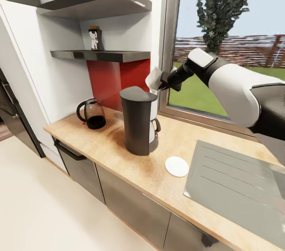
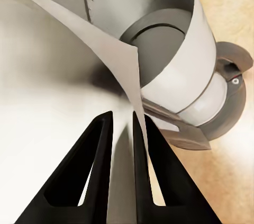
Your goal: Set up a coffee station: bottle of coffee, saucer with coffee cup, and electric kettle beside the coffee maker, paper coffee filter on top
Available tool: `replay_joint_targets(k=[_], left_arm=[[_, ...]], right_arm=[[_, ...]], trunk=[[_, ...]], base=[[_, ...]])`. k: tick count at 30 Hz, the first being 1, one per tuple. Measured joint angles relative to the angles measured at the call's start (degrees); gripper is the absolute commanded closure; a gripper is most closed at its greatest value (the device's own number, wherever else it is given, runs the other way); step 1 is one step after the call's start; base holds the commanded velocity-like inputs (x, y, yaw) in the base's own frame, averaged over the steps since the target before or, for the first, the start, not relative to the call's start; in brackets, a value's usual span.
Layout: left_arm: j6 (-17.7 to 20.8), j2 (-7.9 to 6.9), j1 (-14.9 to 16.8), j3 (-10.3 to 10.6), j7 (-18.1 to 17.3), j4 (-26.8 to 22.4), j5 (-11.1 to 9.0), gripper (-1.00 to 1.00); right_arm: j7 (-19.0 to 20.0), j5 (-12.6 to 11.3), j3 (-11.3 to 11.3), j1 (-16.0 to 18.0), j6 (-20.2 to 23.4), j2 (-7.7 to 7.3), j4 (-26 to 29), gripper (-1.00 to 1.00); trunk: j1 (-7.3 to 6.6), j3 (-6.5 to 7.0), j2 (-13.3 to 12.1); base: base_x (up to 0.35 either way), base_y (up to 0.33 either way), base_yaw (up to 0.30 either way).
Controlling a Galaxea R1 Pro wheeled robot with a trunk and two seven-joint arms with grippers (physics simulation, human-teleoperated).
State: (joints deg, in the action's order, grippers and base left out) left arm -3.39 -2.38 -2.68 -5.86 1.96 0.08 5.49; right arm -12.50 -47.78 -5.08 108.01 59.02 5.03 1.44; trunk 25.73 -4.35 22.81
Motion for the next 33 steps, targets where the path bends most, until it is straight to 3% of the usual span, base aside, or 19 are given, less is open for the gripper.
replay_joint_targets(k=[14, 33], left_arm=[[0.00, 0.00, -0.03, -0.09, 0.01, 0.00, 0.02, -1.00], [0.00, 0.00, -0.05, -0.09, 0.00, 0.00, 0.04, -1.00]], right_arm=[[0.00, 0.05, 0.00, -0.63, 0.00, 0.00, 0.01, 1.00], [0.00, 0.09, -0.01, -1.30, 0.00, -0.55, 0.00, 1.00]], trunk=[[0.01, 0.00, -0.01], [0.02, 0.00, 0.00]], base=[[0.114, 0.065, 0.000], [0.009, 0.006, 0.000]])
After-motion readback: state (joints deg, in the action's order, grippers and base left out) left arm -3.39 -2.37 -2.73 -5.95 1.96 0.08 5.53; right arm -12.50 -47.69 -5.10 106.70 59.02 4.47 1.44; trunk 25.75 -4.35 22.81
